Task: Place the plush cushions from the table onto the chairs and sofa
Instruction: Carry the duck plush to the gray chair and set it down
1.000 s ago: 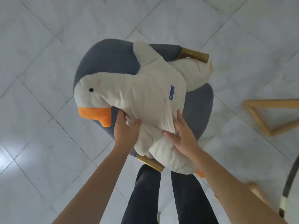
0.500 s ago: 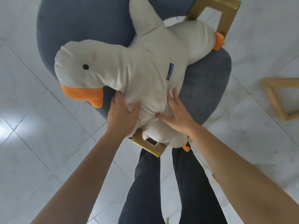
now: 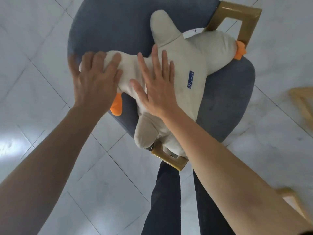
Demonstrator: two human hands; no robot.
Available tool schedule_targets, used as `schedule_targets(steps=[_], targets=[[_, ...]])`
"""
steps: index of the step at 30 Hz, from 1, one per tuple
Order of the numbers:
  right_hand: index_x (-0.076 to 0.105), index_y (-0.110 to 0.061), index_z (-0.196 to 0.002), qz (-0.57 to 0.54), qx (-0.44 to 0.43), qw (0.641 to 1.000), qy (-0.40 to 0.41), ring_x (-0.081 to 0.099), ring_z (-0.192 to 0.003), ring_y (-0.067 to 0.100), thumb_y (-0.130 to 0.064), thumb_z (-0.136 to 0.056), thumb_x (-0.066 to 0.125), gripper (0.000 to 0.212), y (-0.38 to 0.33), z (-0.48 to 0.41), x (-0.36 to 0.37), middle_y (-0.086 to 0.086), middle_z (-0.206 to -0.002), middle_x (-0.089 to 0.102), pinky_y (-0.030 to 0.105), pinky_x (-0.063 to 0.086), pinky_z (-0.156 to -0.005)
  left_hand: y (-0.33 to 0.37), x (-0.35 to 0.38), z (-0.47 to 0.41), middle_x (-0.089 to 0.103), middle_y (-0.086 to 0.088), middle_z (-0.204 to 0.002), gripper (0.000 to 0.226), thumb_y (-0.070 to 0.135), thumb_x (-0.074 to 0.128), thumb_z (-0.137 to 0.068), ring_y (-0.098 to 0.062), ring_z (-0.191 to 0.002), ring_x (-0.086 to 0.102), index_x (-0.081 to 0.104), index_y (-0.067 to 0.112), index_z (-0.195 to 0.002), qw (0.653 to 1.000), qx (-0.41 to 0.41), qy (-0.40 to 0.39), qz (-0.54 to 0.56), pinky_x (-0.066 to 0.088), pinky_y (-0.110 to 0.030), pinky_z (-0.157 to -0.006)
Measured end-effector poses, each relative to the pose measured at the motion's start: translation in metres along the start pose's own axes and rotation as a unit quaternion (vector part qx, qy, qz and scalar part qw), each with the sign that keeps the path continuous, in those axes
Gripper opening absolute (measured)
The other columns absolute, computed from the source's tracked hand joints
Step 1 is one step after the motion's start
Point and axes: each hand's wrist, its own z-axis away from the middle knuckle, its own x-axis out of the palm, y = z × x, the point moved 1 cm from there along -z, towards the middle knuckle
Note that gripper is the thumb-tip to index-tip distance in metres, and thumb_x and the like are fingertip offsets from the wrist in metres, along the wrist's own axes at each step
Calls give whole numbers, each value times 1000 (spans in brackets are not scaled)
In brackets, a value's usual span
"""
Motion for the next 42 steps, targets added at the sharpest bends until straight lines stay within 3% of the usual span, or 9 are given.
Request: schedule_targets(steps=[6, 11, 16, 19, 22, 26, 31, 37, 42], targets=[[27, -24, -163, 114, -38, 990, -72, 18, -158, 40, -73, -101, 30, 80, 81, 43, 15, 20, -170, 21, 61, 16, -125, -2, 12, -2, 61, -21, -130, 43, 37, 34, -112, -47, -114, 56, 56, 12, -140, 999, 14, 26, 39, 40, -56, -97], [-17, -39, -162, 109, 127, 957, -238, -12, -159, 39, -81, -95, 13, 84, 161, 97, -10, 11, -174, -12, 63, -2, -126, -9, 10, 2, 59, -25, -135, 41, 30, 37, -112, -50, -115, 55, 53, 5, -141, 995, 48, 26, 79, 42, -58, -94], [3, -30, -166, 32, 187, 958, -214, -6, -161, 34, -68, -102, 9, 75, 167, 94, -31, 13, -174, -2, 58, 2, -128, 28, -9, 5, 38, -26, -157, 42, 4, 41, -100, -44, -150, 30, 48, -2, -141, 999, -10, 28, 38, 13, -72, -117], [13, -22, -166, 3, 197, 972, -129, 2, -161, 36, -56, -105, 8, 70, 149, 64, -31, 16, -174, 5, 57, 9, -128, 83, -20, -1, 23, -25, -165, 57, -2, 45, -96, -42, -155, 15, 38, 1, -152, 993, 46, 16, 103, 6, -66, -123], [12, -19, -166, 5, 174, 982, -73, 4, -160, 37, -53, -106, 11, 68, 129, 16, -26, 17, -173, 4, 54, 6, -129, 119, 0, -7, 23, -23, -166, 52, 27, 40, -107, -40, -155, 18, 34, 13, -157, 985, 120, -12, 126, 13, -63, -123], [18, -16, -165, -20, 51, 996, -64, 10, -161, 34, -49, -108, 21, 65, 117, -30, -10, 16, -173, 11, 51, 9, -129, 110, 48, -1, 15, -21, -169, 82, 71, 23, -99, -40, -156, 14, 19, 18, -163, 985, 106, -102, 87, 6, -59, -125], [20, -24, -165, 46, -72, 988, -128, 8, -160, 35, -63, -104, 26, 73, 159, -46, 0, 17, -173, 11, 53, 2, -129, 105, 67, 8, 16, -19, -169, 80, 68, 32, -101, -39, -156, 15, 23, 19, -162, 988, 98, -44, 107, 3, -54, -127], [-3, -37, -165, 144, 102, 968, -180, -9, -161, 30, -79, -96, 9, 82, 276, -34, -26, 10, -174, -11, 60, -5, -127, 111, 67, 9, 16, -19, -169, 78, 66, 36, -100, -38, -157, 14, 26, 19, -162, 990, 74, -52, 112, 3, -53, -127], [2, -21, -167, -13, 250, 965, -81, -3, -160, 38, -68, -100, 18, 84, 239, -14, -23, 19, -173, -4, 59, 9, -128, 131, 39, -18, 32, -24, -162, 53, 44, 40, -105, -41, -153, 22, 53, 7, -139, 988, 11, -53, 147, 4, -60, -124]])
